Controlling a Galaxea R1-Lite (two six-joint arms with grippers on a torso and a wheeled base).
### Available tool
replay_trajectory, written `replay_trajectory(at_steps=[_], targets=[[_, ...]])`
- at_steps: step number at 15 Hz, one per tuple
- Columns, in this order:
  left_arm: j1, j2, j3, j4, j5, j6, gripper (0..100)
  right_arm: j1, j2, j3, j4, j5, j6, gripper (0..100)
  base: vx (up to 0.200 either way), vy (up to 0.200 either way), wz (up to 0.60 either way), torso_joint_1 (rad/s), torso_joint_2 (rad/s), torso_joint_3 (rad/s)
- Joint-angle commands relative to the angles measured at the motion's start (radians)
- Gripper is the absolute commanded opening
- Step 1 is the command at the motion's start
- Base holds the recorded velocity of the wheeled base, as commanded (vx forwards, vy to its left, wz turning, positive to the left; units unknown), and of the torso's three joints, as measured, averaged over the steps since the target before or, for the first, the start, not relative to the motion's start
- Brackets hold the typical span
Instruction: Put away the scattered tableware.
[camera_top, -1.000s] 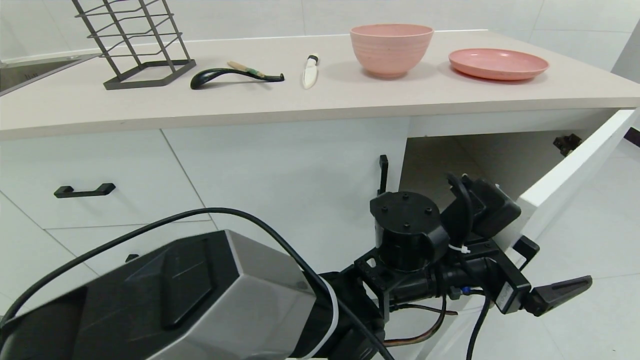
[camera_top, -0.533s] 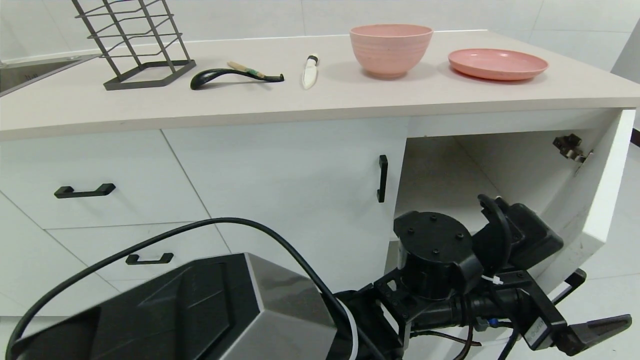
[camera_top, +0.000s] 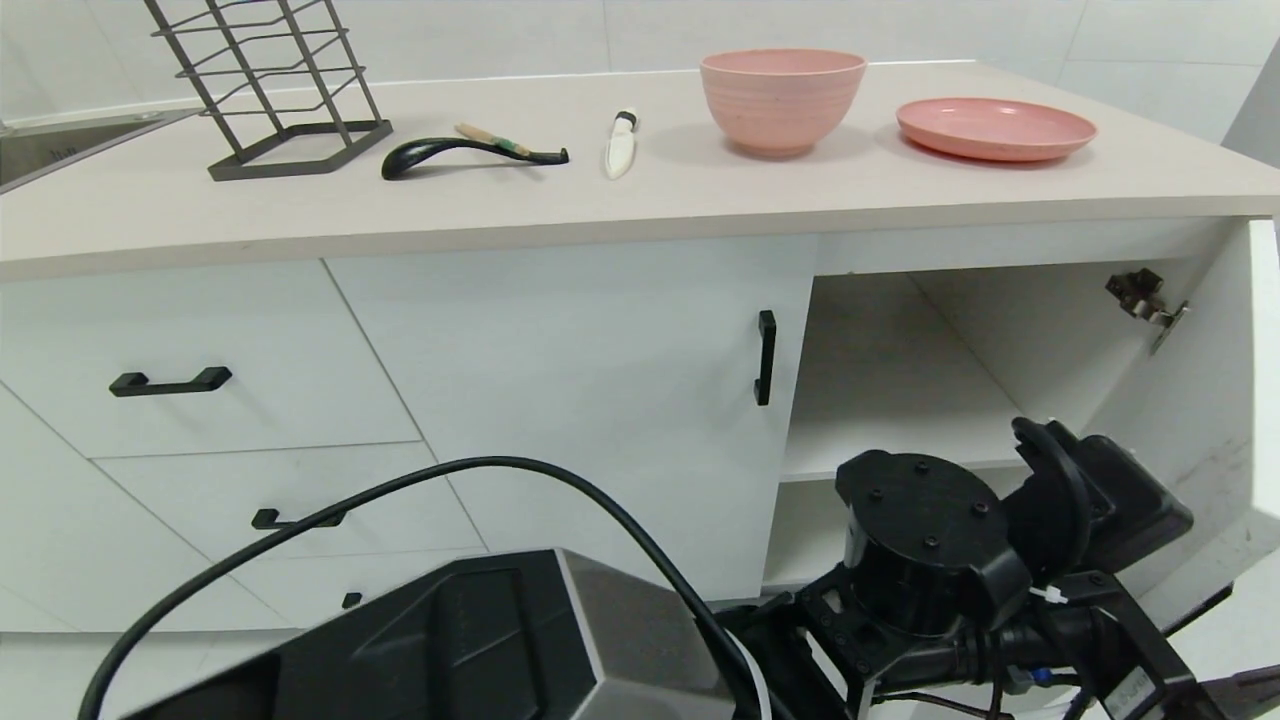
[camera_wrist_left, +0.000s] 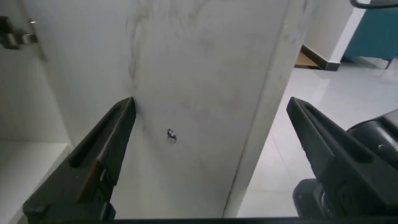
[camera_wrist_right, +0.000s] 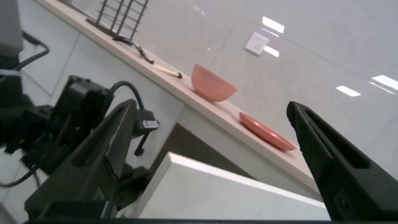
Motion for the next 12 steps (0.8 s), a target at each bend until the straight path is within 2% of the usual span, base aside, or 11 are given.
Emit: replay_trajectory(at_steps=[1,2,3,4,6,9,12], targets=[[-0.032,0.043,-0.034,-0.022,-0.001,-0.015,100,-0.009,-0.034,0.000,0.000,-0.006,0.001,100,0.000,0.000,0.00,0.000,0.00,0.000],[-0.050,0.060,-0.056,-0.042,0.007,-0.035,100,-0.024,-0.039,0.000,-0.002,-0.006,0.000,100,0.000,0.000,0.00,0.000,0.00,0.000],[-0.050,0.060,-0.056,-0.042,0.007,-0.035,100,-0.024,-0.039,0.000,-0.002,-0.006,0.000,100,0.000,0.000,0.00,0.000,0.00,0.000],[-0.078,0.092,-0.109,-0.050,0.019,-0.052,100,-0.039,-0.051,-0.002,-0.003,-0.005,0.000,100,0.000,0.000,0.00,0.000,0.00,0.000],[-0.091,0.125,-0.152,-0.050,0.019,-0.052,100,-0.047,-0.066,-0.032,-0.003,-0.006,0.000,100,0.000,0.000,0.00,0.000,0.00,0.000],[-0.111,0.166,-0.203,-0.051,0.019,-0.055,100,-0.104,-0.079,-0.087,-0.002,-0.006,0.000,100,0.000,0.000,0.00,0.000,0.00,0.000],[-0.156,0.235,-0.338,-0.048,0.010,-0.058,100,-0.130,-0.102,-0.089,0.001,-0.008,0.001,100,0.000,0.000,0.00,0.000,0.00,0.000]])
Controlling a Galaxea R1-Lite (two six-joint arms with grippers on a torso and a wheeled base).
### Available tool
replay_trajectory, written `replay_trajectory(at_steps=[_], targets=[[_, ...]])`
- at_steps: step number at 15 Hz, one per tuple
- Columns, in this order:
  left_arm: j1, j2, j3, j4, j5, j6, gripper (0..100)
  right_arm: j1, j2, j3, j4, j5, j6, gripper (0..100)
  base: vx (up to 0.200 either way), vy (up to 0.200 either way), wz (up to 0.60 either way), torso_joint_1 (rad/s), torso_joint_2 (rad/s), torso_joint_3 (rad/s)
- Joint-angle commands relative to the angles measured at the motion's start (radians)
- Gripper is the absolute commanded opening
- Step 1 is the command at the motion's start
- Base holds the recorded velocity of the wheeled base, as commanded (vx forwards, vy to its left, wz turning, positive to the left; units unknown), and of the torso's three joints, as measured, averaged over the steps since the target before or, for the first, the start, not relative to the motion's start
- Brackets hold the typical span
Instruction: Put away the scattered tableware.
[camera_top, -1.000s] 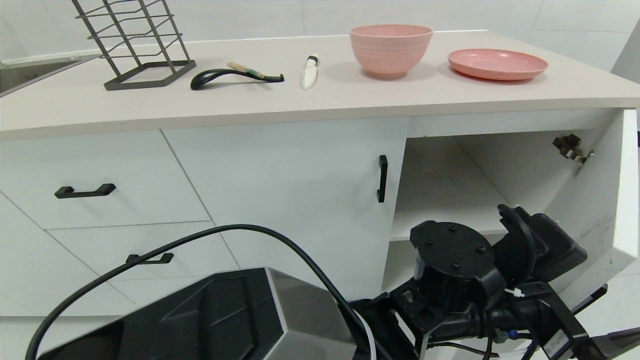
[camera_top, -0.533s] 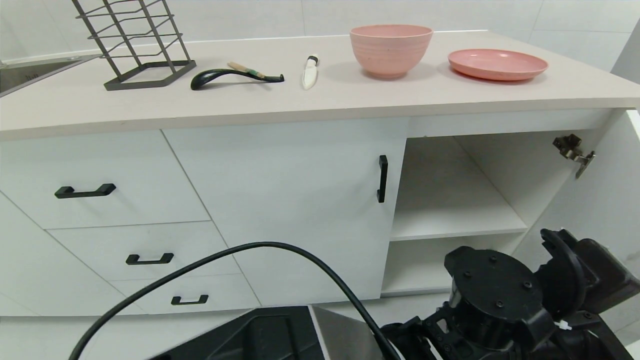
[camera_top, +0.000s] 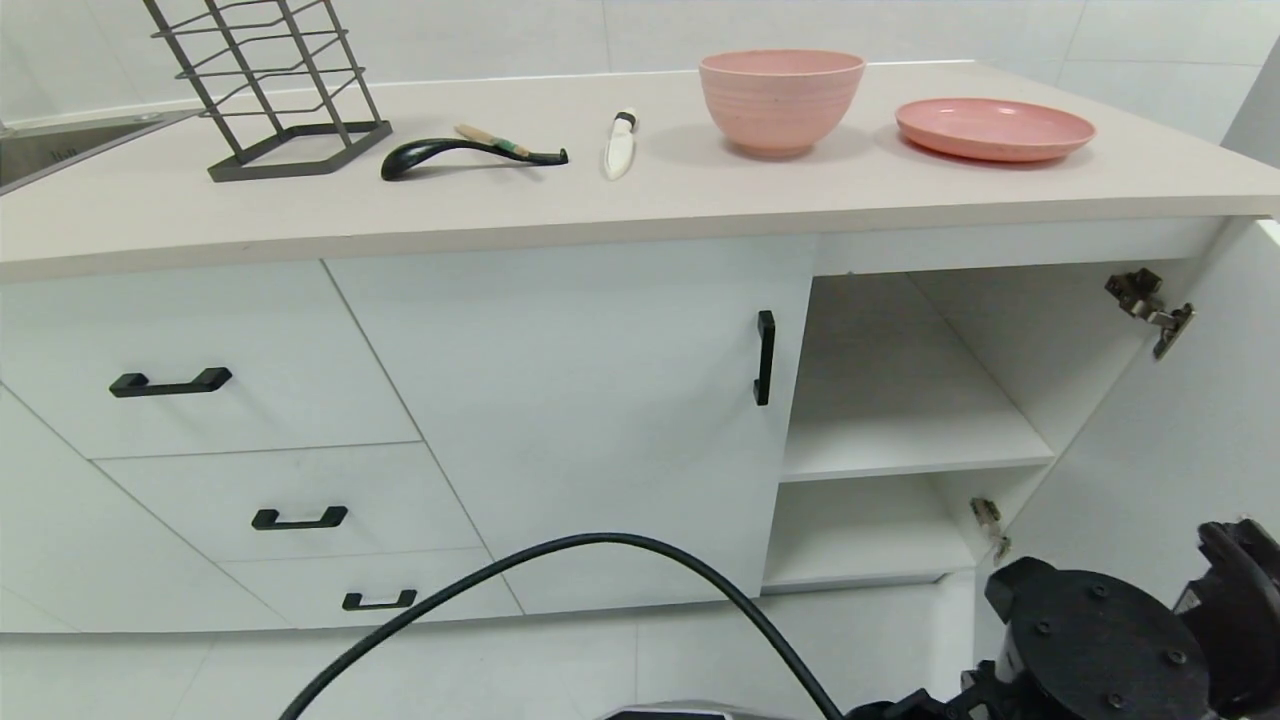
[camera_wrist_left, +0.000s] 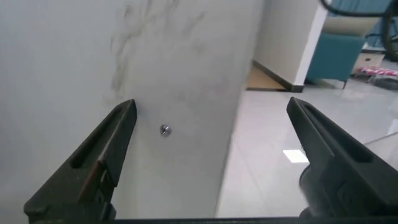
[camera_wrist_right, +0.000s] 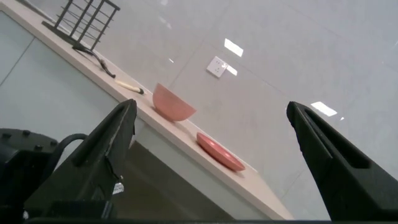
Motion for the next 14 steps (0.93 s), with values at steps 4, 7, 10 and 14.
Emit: replay_trajectory(at_steps=[4,7,10,14], targets=[[-0.075,0.100,-0.139,-0.024,-0.071,-0.006,100,-0.013,-0.010,-0.003,0.001,0.000,0.003,100,0.000,0.000,0.00,0.000,0.00,0.000],[-0.034,0.017,0.035,-0.090,-0.063,-0.035,100,-0.013,-0.014,0.000,0.003,0.000,0.003,100,0.000,0.000,0.00,0.000,0.00,0.000],[0.043,-0.119,0.366,-0.157,-0.042,-0.038,100,-0.008,-0.032,0.021,0.075,0.001,0.003,100,0.000,0.000,0.00,0.000,0.00,0.000],[0.248,-0.437,0.932,-0.373,-0.014,-0.035,100,0.029,-0.175,0.087,0.437,0.001,0.003,100,0.000,0.000,0.00,0.000,0.00,0.000]])
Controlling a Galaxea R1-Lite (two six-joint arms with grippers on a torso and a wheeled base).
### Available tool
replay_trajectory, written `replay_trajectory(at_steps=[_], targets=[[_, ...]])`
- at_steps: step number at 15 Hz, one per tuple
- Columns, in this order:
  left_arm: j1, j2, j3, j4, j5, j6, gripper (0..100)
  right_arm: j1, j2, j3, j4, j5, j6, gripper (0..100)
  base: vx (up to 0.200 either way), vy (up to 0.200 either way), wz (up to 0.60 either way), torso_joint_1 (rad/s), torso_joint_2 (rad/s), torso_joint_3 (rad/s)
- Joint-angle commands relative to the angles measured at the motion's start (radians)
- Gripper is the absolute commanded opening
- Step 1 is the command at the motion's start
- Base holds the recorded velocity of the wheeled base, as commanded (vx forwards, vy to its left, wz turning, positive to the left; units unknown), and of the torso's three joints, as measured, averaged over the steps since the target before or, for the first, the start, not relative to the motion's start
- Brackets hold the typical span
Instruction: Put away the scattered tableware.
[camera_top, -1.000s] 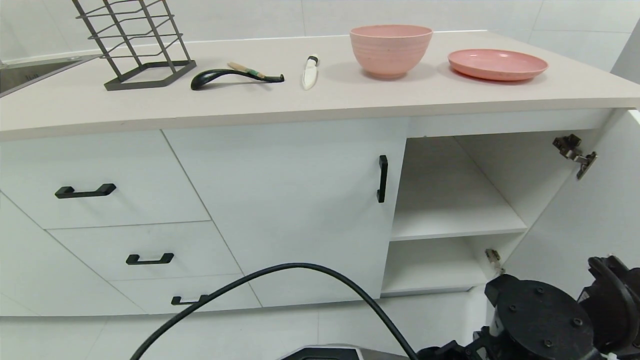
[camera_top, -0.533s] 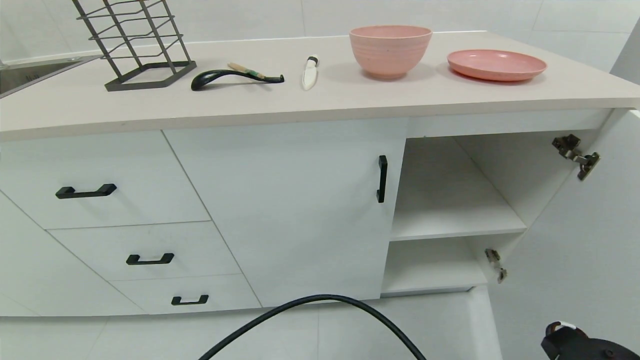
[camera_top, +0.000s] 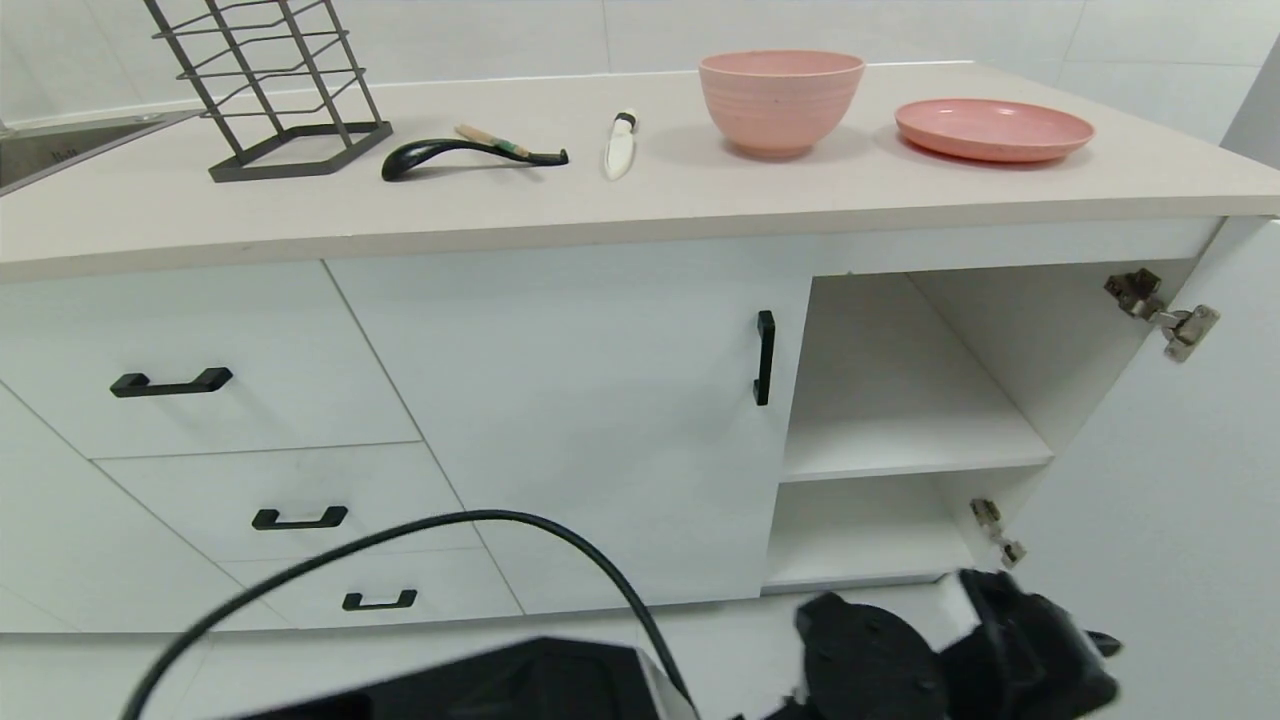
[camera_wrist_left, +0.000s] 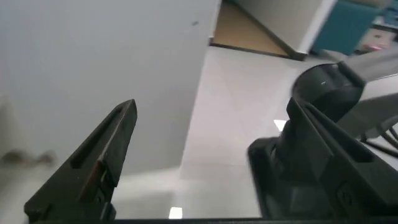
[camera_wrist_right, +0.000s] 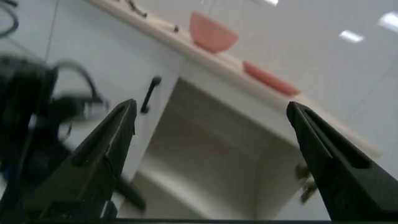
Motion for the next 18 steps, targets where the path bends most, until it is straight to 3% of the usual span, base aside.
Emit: replay_trajectory(at_steps=[1,3,5,9,11,12,14,15,16,17,18], targets=[[0.187,-0.335,0.378,-0.137,0.011,-0.001,100,0.014,-0.118,0.012,0.133,0.001,0.000,100,0.000,0.000,0.00,0.000,0.00,0.000],[0.284,-0.512,0.548,-0.172,0.013,-0.001,100,0.022,-0.220,0.012,0.323,0.001,0.000,100,0.000,0.000,0.00,0.000,0.00,0.000],[0.371,-0.679,0.656,-0.172,0.013,0.001,100,0.085,-0.301,0.012,0.458,0.001,0.000,100,0.000,0.000,0.00,0.000,0.00,0.000],[0.547,-0.993,0.866,-0.166,0.013,0.002,100,0.156,-0.411,0.012,0.630,-0.052,0.000,100,0.000,0.000,0.00,0.000,0.00,0.000],[0.715,-1.184,0.998,-0.144,0.013,0.002,100,0.156,-0.411,0.012,0.655,-0.078,0.001,100,0.000,0.000,0.00,0.000,0.00,0.000],[0.756,-1.239,1.028,-0.123,0.011,0.002,100,0.157,-0.411,0.012,0.696,-0.115,0.001,100,0.000,0.000,0.00,0.000,0.00,0.000],[0.874,-1.481,1.062,0.061,0.013,0.002,100,0.157,-0.411,0.012,0.857,-0.293,0.027,100,0.000,0.000,0.00,0.000,0.00,0.000],[0.899,-1.563,1.062,0.144,0.013,0.002,100,0.156,-0.411,0.012,0.899,-0.332,0.034,100,0.000,0.000,0.00,0.000,0.00,0.000],[0.899,-1.563,1.062,0.144,0.013,0.002,100,0.156,-0.411,0.012,0.899,-0.332,0.034,100,0.000,0.000,0.00,0.000,0.00,0.000],[0.952,-1.906,1.048,0.558,0.013,0.002,100,0.156,-0.411,0.012,0.906,-0.390,0.098,100,0.000,0.000,0.00,0.000,0.00,0.000],[0.968,-2.109,0.985,0.870,0.014,0.002,100,0.156,-0.411,0.012,0.906,-0.401,0.138,100,0.000,0.000,0.00,0.000,0.00,0.000]])
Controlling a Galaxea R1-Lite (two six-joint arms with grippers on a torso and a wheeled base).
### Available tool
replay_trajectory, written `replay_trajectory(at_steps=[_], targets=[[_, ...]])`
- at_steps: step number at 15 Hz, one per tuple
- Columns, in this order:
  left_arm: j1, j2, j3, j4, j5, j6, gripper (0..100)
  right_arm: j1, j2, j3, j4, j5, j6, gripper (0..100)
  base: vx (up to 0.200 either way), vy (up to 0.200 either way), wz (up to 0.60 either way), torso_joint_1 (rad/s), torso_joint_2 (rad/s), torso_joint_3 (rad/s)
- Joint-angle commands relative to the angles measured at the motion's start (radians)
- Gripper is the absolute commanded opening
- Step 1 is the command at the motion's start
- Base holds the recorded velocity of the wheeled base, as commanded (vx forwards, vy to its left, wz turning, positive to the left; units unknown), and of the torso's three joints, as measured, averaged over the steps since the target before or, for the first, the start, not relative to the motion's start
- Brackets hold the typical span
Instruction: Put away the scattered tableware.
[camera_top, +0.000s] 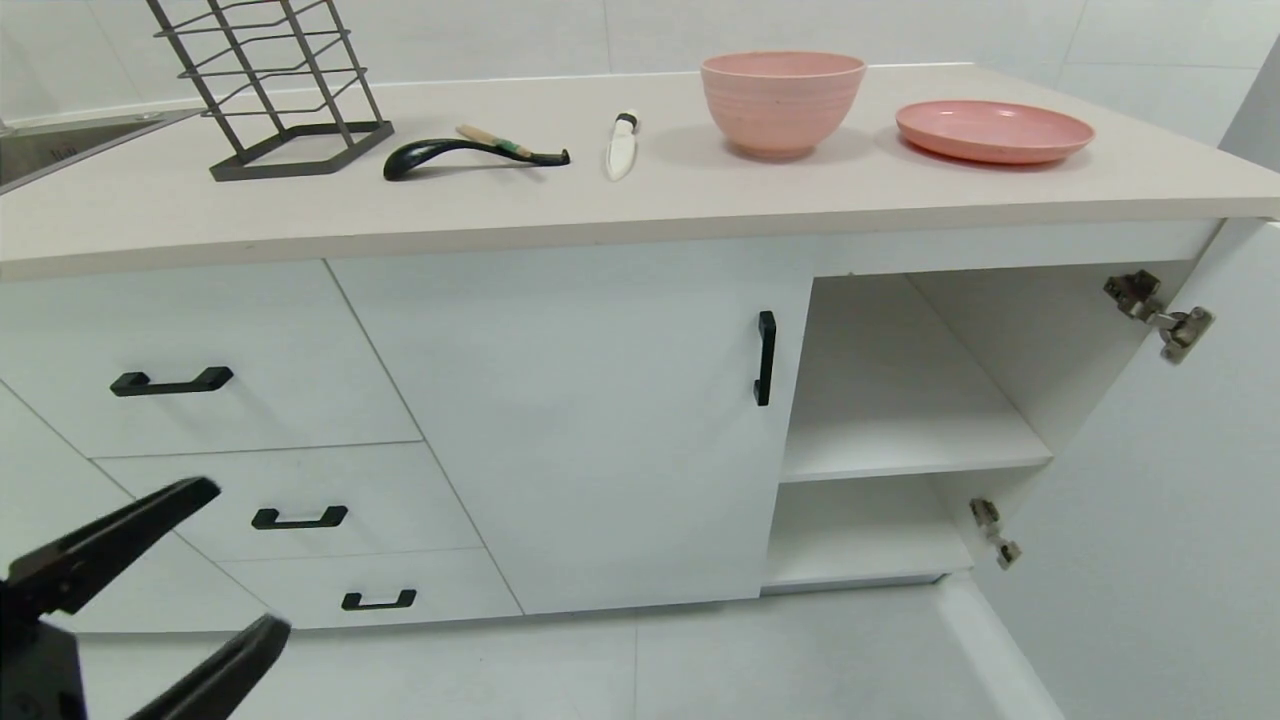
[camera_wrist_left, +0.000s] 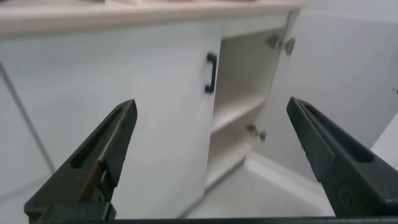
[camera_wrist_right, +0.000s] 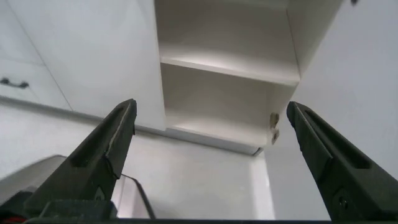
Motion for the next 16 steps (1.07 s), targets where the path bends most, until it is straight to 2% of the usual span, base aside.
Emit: replay_trajectory(at_steps=[1,2,4,5,7,8,9,10,11,12,13,14,16], targets=[[0.098,-0.670,-0.100,0.754,0.008,0.000,100,0.000,-0.002,0.000,0.000,-0.008,0.011,100,0.000,0.000,0.00,0.000,0.00,0.000],[0.099,-0.758,-0.149,0.978,0.037,0.007,100,0.000,-0.002,0.000,0.000,-0.007,0.011,100,0.000,0.000,0.00,0.000,0.00,0.000],[0.105,-0.749,-0.112,0.955,0.166,0.033,100,0.000,-0.002,0.000,0.000,-0.024,0.019,100,0.000,0.000,0.00,0.000,0.00,0.000],[0.119,-0.749,-0.075,0.948,0.196,0.052,100,0.000,-0.002,0.000,-0.001,-0.074,0.019,100,0.000,0.000,0.00,0.000,0.00,0.000],[0.150,-0.749,0.003,0.945,0.213,0.086,100,0.000,-0.002,0.000,0.034,-0.220,0.019,100,0.000,0.000,0.00,0.000,0.00,0.000],[0.170,-0.749,0.026,0.978,0.259,0.115,100,0.000,-0.002,0.000,0.038,-0.248,0.032,100,0.000,0.000,0.00,0.000,0.00,0.000],[0.182,-0.749,0.024,1.043,0.316,0.133,100,0.000,-0.002,0.000,0.040,-0.248,0.063,100,0.000,0.000,0.00,0.000,0.00,0.000],[0.206,-0.750,0.026,1.069,0.348,0.142,100,0.000,-0.002,0.000,0.040,-0.249,0.075,100,0.000,0.000,0.00,0.000,0.00,0.000],[0.275,-0.818,0.026,1.103,0.366,0.161,100,0.000,-0.002,0.000,0.040,-0.249,0.080,100,0.000,0.000,0.00,0.000,0.00,0.000],[0.282,-0.844,0.026,1.095,0.370,0.165,100,0.000,-0.002,0.000,0.040,-0.249,0.080,100,0.000,0.000,0.00,0.000,0.00,0.000],[0.282,-0.844,0.026,1.100,0.383,0.156,100,0.000,-0.002,0.000,0.040,-0.251,0.080,100,0.000,0.000,0.00,0.000,0.00,0.000],[0.282,-0.844,0.026,1.100,0.446,0.150,100,0.000,-0.002,0.000,0.041,-0.251,0.082,100,0.000,0.000,0.00,0.000,0.00,0.000],[0.282,-0.844,0.026,1.098,0.445,0.144,100,0.000,-0.002,0.000,0.040,-0.252,0.082,100,0.000,0.000,0.00,0.000,0.00,0.000]])
